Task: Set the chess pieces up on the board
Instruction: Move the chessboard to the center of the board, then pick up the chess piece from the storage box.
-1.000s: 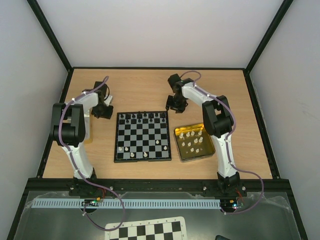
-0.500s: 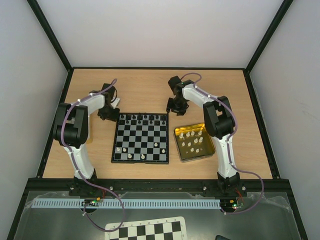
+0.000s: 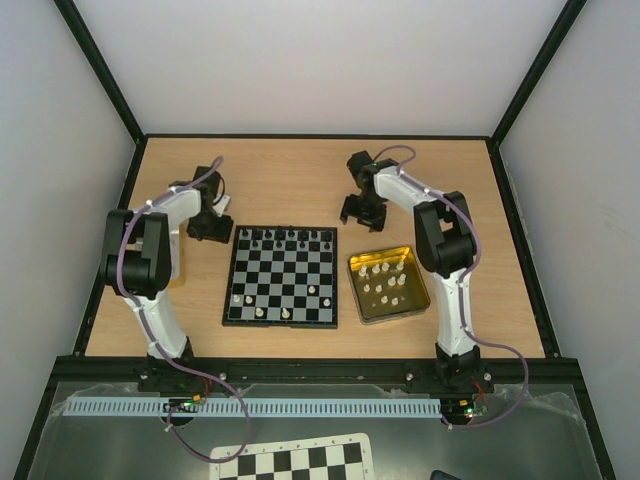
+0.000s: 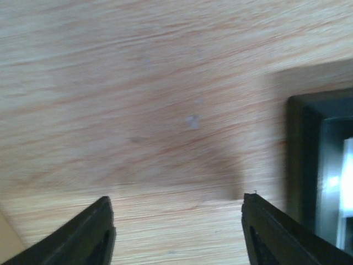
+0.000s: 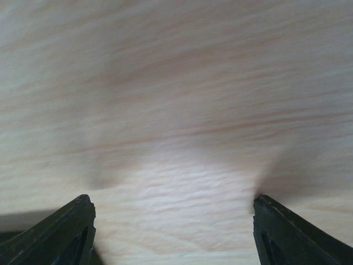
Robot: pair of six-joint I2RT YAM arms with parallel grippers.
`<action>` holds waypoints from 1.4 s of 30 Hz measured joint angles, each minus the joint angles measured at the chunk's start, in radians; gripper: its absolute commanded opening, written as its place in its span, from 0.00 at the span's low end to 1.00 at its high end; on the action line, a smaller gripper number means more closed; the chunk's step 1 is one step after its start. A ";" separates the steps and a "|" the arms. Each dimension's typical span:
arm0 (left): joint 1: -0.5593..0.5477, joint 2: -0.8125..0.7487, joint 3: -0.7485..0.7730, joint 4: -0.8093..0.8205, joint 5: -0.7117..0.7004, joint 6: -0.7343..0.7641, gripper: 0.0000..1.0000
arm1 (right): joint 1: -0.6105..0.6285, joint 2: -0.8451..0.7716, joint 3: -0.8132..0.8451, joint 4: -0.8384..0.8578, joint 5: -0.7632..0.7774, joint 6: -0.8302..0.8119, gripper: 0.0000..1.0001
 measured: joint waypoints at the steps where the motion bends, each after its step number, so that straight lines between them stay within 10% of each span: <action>1: 0.016 -0.004 0.002 -0.004 -0.002 -0.001 0.72 | -0.017 -0.002 -0.002 -0.002 0.007 0.004 0.75; 13: 0.084 -0.096 0.103 -0.064 -0.047 0.002 0.74 | -0.076 -0.101 0.037 -0.050 0.154 -0.013 0.71; 32: 0.027 -0.428 0.172 -0.280 -0.029 0.107 1.00 | 0.108 -0.678 -0.257 -0.045 0.182 -0.048 0.94; 42: -0.017 -0.616 0.079 -0.364 0.041 0.173 0.98 | 0.154 -0.901 -0.481 -0.069 0.194 -0.016 0.72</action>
